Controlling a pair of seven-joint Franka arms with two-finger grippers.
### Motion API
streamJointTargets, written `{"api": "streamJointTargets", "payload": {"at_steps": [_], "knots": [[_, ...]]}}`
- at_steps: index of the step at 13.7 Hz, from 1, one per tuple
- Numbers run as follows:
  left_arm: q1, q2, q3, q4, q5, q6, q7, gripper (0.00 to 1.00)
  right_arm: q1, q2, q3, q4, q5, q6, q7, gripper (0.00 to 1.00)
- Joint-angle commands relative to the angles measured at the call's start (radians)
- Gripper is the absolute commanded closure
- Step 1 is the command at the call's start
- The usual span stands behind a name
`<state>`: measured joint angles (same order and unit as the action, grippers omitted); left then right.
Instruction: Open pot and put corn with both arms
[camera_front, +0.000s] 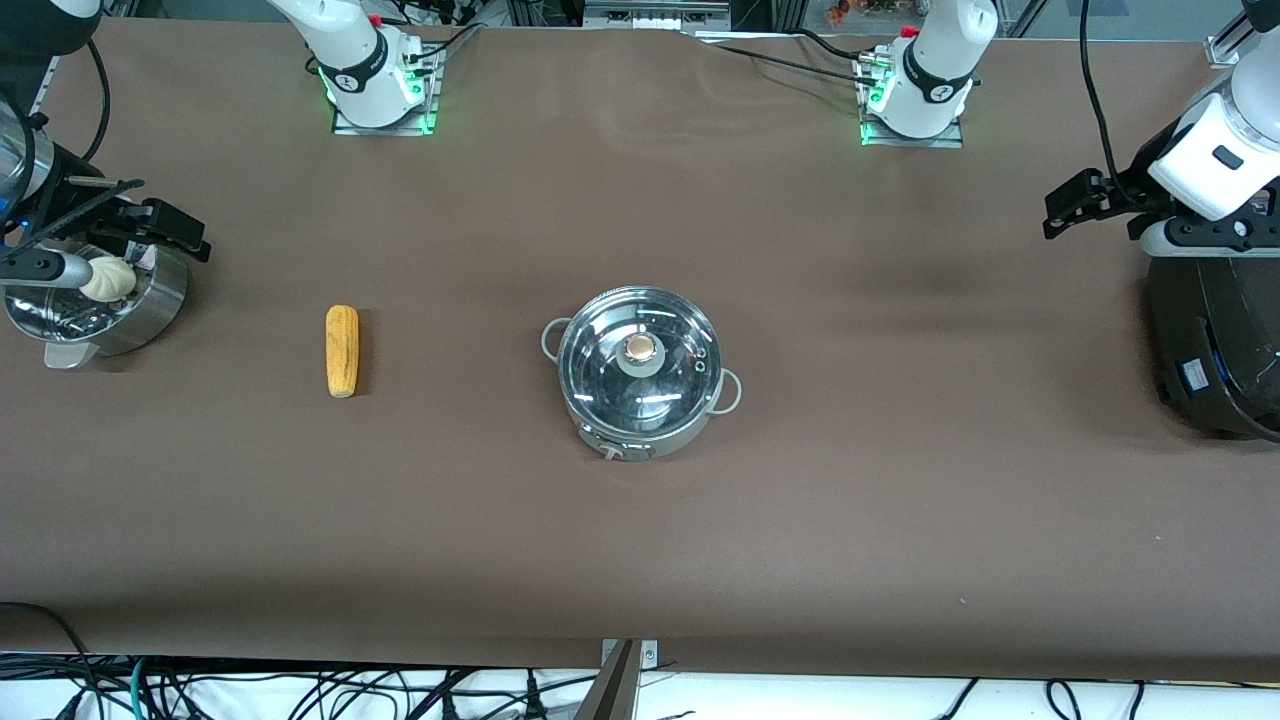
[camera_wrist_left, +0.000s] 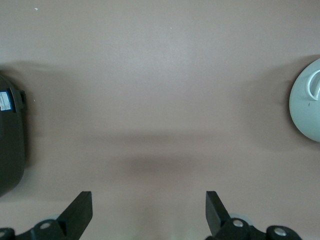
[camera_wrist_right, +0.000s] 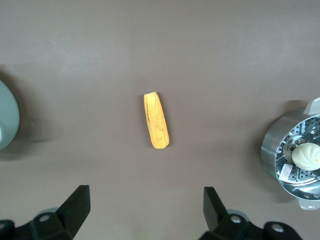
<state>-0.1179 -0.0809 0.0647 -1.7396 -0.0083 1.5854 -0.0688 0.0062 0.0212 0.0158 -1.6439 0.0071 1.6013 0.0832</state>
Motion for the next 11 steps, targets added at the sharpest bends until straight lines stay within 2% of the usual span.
{"api": "streamJointTargets", "payload": {"at_steps": [1, 3, 11], "knots": [[0.001, -0.011, -0.006, 0.009, 0.017, -0.001, 0.004, 0.0, -0.012, 0.0, 0.007, 0.009, 0.004, -0.008, -0.003, 0.0], [0.001, -0.01, -0.003, 0.014, 0.017, -0.039, 0.006, 0.0, -0.012, 0.0, 0.006, 0.009, 0.004, -0.008, -0.005, 0.0], [0.001, 0.01, -0.002, 0.014, 0.017, -0.047, 0.001, 0.0, -0.014, 0.0, 0.003, 0.009, 0.004, -0.008, -0.003, 0.0]]}}
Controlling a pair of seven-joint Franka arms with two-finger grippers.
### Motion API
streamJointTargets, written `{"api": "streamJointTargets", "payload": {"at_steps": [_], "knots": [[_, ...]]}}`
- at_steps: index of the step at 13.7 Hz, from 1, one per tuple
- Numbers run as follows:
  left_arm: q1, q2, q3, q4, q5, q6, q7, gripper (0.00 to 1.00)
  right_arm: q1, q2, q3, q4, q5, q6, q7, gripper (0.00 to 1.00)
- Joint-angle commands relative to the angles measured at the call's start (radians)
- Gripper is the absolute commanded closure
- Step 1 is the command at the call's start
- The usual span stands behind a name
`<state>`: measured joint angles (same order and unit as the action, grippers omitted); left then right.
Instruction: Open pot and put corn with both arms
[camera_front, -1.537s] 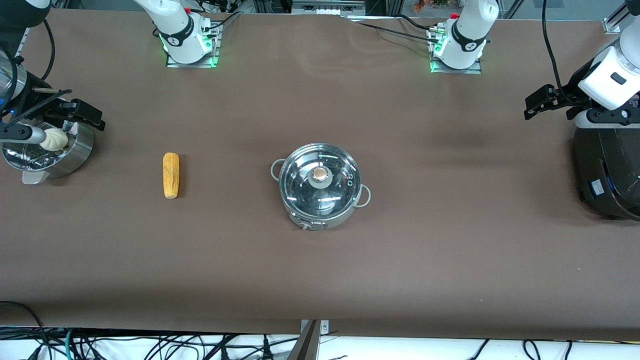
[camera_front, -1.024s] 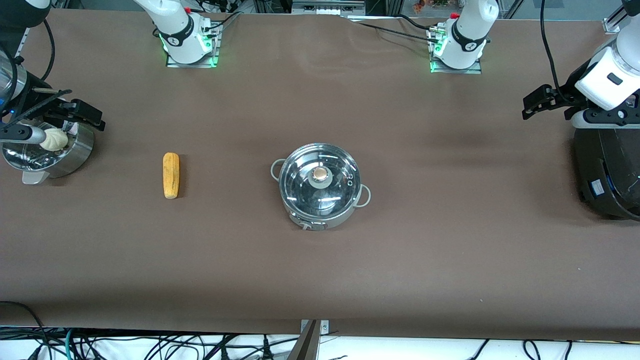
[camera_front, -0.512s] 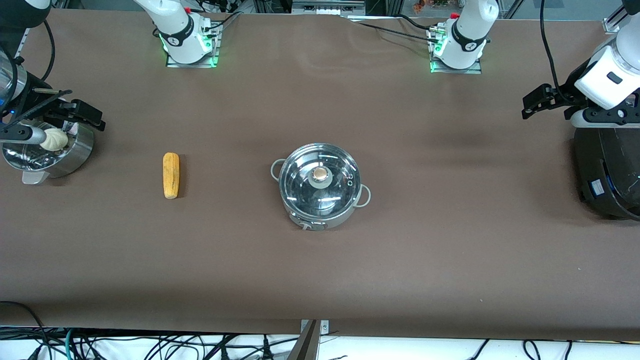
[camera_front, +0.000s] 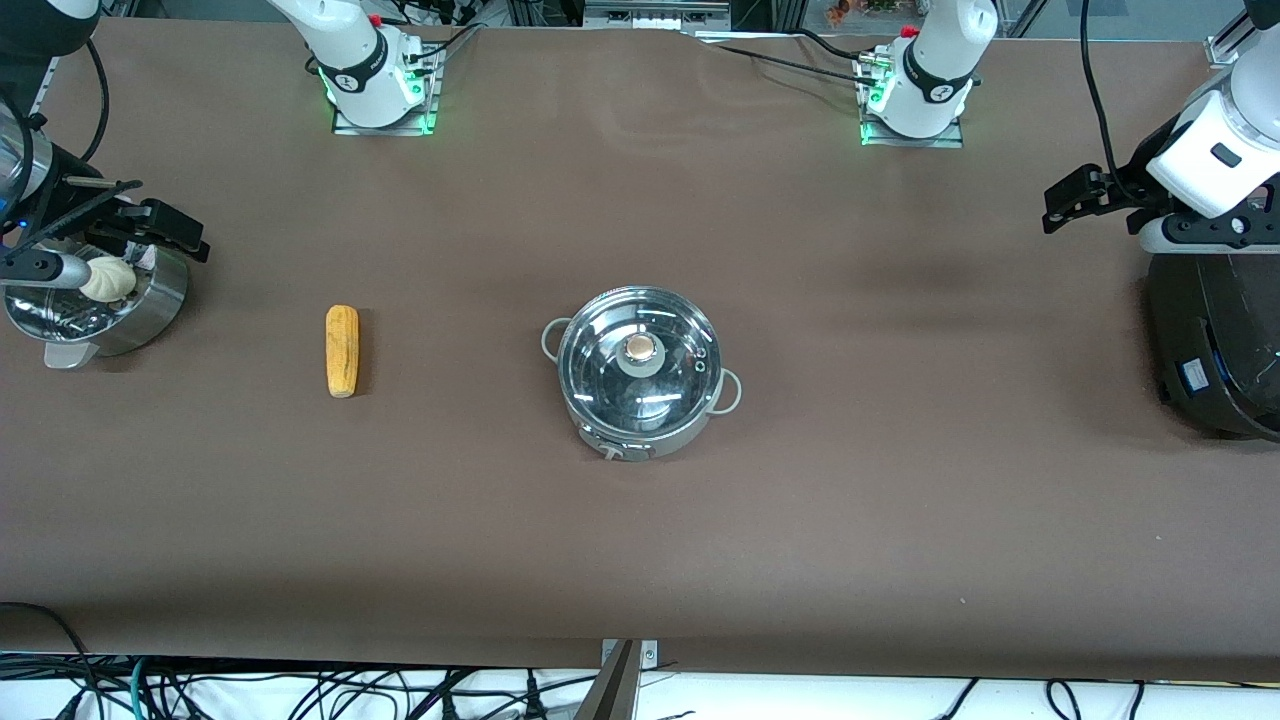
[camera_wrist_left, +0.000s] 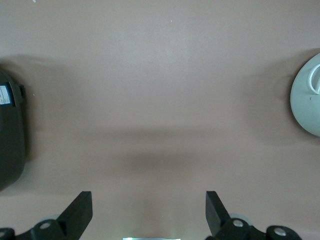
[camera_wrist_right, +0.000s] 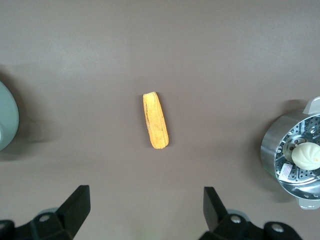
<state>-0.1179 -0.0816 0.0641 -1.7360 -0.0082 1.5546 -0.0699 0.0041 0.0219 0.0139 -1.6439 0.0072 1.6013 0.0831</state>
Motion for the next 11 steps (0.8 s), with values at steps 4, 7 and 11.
{"api": "streamJointTargets", "payload": {"at_steps": [4, 7, 11], "knots": [[0.001, 0.013, -0.001, 0.012, 0.013, -0.016, 0.002, 0.0, -0.012, 0.001, 0.004, 0.009, 0.004, -0.007, -0.003, 0.0], [0.001, 0.013, -0.001, 0.012, 0.011, -0.016, 0.002, 0.0, -0.012, 0.001, 0.004, 0.009, 0.005, -0.007, -0.002, 0.0], [0.003, 0.011, 0.002, 0.012, 0.011, -0.016, 0.007, 0.0, -0.012, 0.009, 0.005, 0.004, 0.014, -0.021, -0.005, 0.0]]}}
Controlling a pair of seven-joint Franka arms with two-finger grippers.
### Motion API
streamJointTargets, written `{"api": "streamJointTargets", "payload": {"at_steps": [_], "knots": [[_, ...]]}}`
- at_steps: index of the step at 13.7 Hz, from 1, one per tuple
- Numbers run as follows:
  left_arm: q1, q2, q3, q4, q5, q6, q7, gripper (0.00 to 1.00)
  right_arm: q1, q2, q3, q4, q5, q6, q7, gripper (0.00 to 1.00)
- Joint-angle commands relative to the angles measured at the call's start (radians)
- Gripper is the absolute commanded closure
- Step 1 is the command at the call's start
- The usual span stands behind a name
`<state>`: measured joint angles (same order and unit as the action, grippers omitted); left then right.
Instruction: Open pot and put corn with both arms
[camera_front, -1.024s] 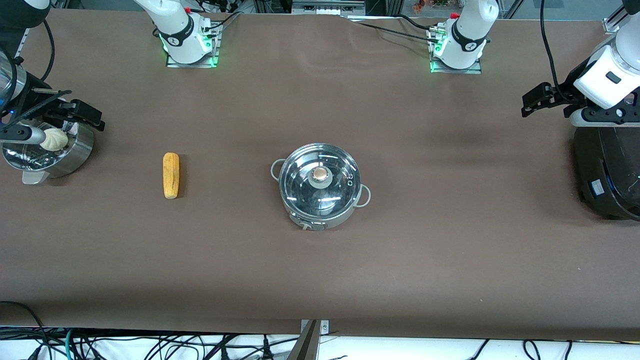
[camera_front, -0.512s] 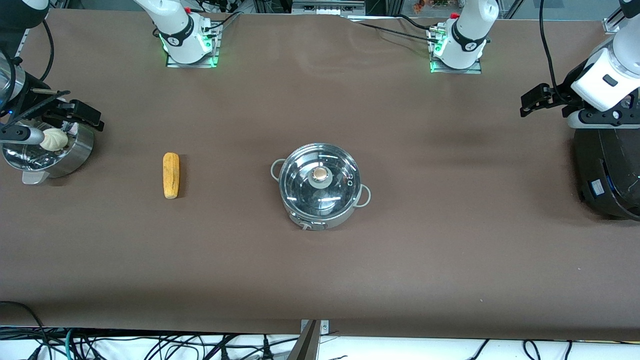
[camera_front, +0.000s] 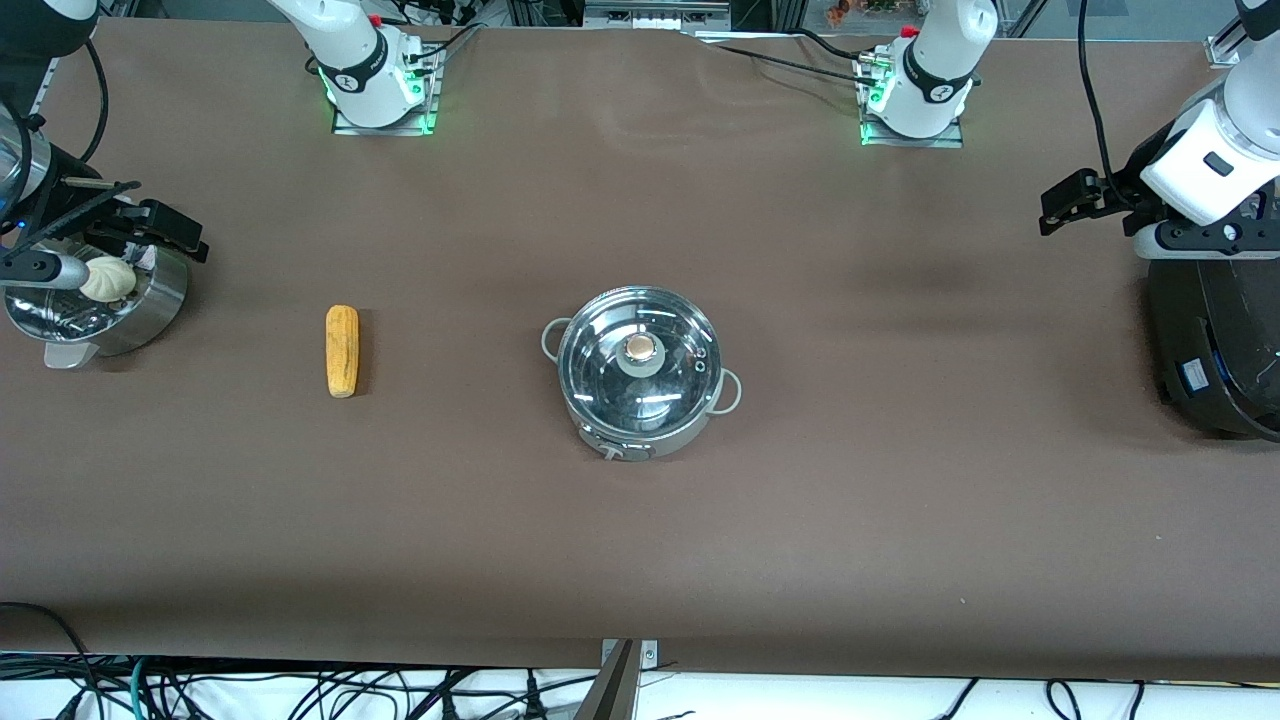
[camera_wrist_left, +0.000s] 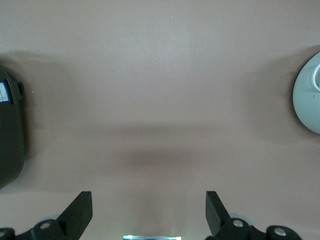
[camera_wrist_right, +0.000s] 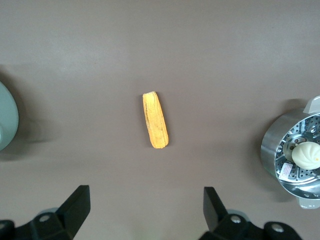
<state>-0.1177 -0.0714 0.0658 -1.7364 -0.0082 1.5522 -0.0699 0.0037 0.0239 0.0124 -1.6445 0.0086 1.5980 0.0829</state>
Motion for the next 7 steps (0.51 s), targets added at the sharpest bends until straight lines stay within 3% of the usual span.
{"api": "streamJointTargets", "payload": {"at_steps": [1, 7], "knots": [[0.004, 0.002, 0.0, 0.012, 0.011, -0.014, 0.006, 0.0, -0.011, 0.014, 0.006, 0.005, 0.011, -0.024, -0.003, 0.0], [0.007, 0.001, -0.001, 0.012, 0.01, -0.012, 0.01, 0.0, -0.013, 0.076, 0.006, -0.001, -0.002, -0.062, -0.005, 0.0]]}}
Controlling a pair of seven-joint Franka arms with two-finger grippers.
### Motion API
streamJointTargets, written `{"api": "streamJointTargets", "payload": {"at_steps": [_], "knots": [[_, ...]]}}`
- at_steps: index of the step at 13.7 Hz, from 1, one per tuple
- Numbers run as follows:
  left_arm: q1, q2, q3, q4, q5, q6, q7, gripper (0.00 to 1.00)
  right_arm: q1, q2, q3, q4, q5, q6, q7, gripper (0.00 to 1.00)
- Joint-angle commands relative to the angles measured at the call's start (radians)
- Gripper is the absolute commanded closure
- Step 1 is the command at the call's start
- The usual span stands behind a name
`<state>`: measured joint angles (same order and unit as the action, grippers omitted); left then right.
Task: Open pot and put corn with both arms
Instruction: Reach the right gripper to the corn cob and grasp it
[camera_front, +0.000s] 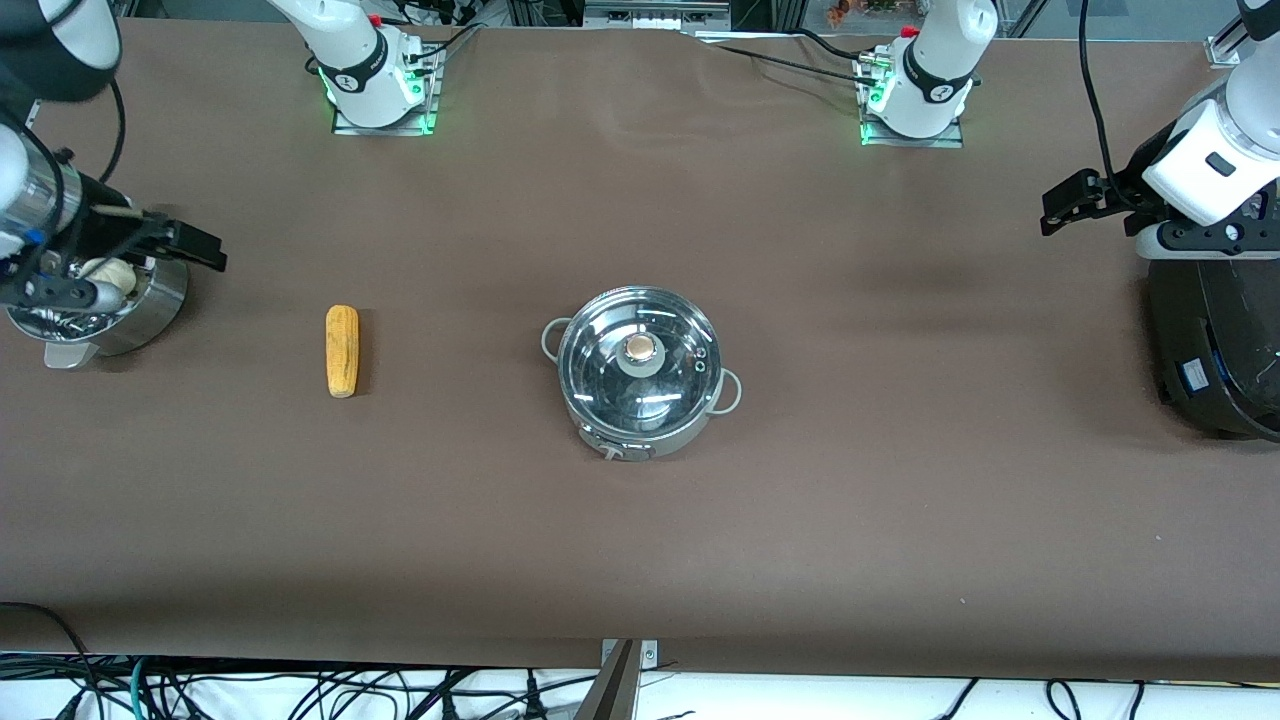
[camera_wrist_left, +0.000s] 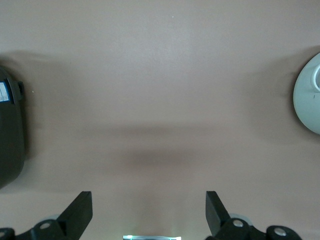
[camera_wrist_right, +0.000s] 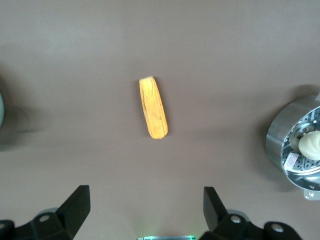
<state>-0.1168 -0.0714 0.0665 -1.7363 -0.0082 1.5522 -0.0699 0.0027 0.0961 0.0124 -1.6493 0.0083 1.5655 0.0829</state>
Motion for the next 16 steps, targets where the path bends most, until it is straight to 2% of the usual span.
{"api": "streamJointTargets", "payload": {"at_steps": [1, 3, 7, 9, 11, 16], "knots": [[0.006, -0.002, -0.002, 0.012, 0.01, -0.012, 0.015, 0.0, -0.012, 0.005, 0.006, -0.015, -0.002, -0.03, -0.005, 0.0], [0.009, -0.005, -0.002, 0.011, 0.01, -0.012, 0.016, 0.0, -0.007, 0.011, 0.008, -0.081, -0.004, 0.022, 0.004, 0.0], [0.019, -0.007, -0.002, 0.011, 0.01, -0.012, 0.018, 0.0, -0.007, 0.013, 0.008, -0.289, -0.002, 0.243, 0.012, 0.0], [0.017, 0.002, -0.016, 0.011, 0.005, -0.005, 0.009, 0.01, -0.007, 0.042, 0.008, -0.387, -0.002, 0.405, 0.012, 0.0], [0.014, 0.044, -0.077, 0.012, -0.045, 0.018, -0.025, 0.01, -0.006, 0.083, 0.009, -0.464, -0.002, 0.572, 0.012, 0.0], [-0.012, 0.177, -0.247, 0.015, -0.136, 0.225, -0.311, 0.01, -0.004, 0.237, 0.011, -0.537, -0.002, 0.878, 0.012, 0.0]]}}
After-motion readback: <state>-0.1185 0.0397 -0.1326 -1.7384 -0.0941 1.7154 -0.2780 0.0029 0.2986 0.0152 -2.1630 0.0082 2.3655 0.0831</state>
